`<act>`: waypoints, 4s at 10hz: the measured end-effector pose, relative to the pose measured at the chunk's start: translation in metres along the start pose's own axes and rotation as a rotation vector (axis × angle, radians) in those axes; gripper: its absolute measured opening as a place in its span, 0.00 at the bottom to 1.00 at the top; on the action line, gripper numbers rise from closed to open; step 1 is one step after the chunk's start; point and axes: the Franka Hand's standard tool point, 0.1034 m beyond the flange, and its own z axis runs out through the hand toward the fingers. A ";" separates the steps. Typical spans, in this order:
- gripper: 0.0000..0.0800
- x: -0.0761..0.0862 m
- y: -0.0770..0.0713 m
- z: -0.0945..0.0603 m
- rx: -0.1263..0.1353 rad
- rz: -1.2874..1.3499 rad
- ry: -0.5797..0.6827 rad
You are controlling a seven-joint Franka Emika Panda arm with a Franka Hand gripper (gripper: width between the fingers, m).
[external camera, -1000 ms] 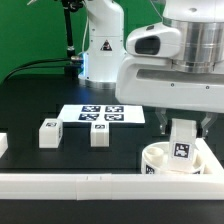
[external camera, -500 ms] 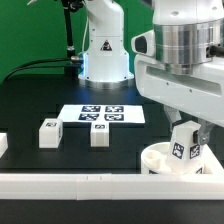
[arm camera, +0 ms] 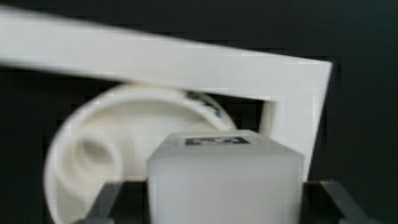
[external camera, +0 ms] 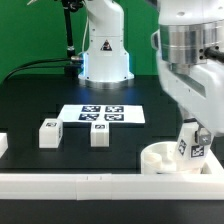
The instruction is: Assemble stool
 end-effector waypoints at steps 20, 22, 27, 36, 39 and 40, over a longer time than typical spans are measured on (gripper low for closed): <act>0.81 -0.038 0.000 -0.006 0.120 -0.640 -0.030; 0.81 -0.035 0.000 -0.006 0.114 -0.981 0.009; 0.81 -0.027 -0.002 -0.009 0.067 -1.416 0.076; 0.81 0.029 -0.009 -0.027 0.051 -1.740 0.117; 0.81 0.054 -0.009 -0.008 0.040 -1.705 0.124; 0.81 0.052 -0.007 -0.001 0.036 -1.677 0.120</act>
Offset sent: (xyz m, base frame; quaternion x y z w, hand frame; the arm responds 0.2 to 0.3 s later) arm -0.0052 -0.0057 -0.0031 0.0561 -0.0092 0.2202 0.9738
